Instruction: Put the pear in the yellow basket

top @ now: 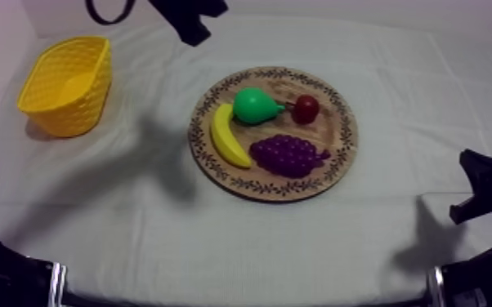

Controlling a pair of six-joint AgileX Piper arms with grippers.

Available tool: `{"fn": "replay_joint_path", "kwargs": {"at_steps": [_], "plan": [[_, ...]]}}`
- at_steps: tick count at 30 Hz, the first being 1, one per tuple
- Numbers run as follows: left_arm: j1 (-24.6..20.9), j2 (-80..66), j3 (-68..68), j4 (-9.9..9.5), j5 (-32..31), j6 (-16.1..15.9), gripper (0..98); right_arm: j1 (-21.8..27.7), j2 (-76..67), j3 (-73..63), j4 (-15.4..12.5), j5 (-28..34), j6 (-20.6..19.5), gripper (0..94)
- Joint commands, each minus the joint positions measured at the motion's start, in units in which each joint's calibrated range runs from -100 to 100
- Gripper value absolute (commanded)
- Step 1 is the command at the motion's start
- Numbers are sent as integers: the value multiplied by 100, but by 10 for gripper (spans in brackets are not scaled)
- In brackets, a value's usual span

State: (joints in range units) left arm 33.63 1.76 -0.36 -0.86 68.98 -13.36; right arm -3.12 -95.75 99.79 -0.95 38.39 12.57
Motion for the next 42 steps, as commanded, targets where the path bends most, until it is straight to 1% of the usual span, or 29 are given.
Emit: {"fn": "replay_joint_path", "kwargs": {"at_steps": [1,4,5,7,9,10,12,15,18,20,32,34,38,42], "plan": [[62,305,-109,-23,84,5,219,-2,-1,-1,0,0,0,3],[167,600,-248,-69,135,43,347,-2,-1,-1,0,0,0,3],[193,681,-277,-91,139,53,423,-2,-1,-1,0,0,0,3],[228,846,-305,-165,173,95,628,-2,-1,-1,0,0,0,3],[258,1021,-334,-281,231,155,789,-2,-1,-1,0,0,0,3],[269,1111,-357,-332,252,178,841,-2,-1,-1,0,0,0,3],[277,1291,-420,-404,286,204,903,-2,-1,-1,0,0,0,3],[252,1548,-556,-449,331,208,943,-2,-1,-1,0,0,0,3],[217,1803,-720,-473,395,177,958,-2,-1,-1,0,0,0,3],[198,1984,-831,-500,447,145,962,-2,-1,-1,0,0,0,3],[226,3155,-1331,-814,511,-45,966,-2,-1,-1,0,0,0,3],[198,3368,-1368,-816,460,-69,966,-2,-1,-1,0,0,0,3],[91,3746,-1478,-702,290,-176,966,-2,-1,-1,0,0,0,3],[36,4110,-1749,-643,239,-249,966,-2,-1,-1,0,0,0,3]]}}
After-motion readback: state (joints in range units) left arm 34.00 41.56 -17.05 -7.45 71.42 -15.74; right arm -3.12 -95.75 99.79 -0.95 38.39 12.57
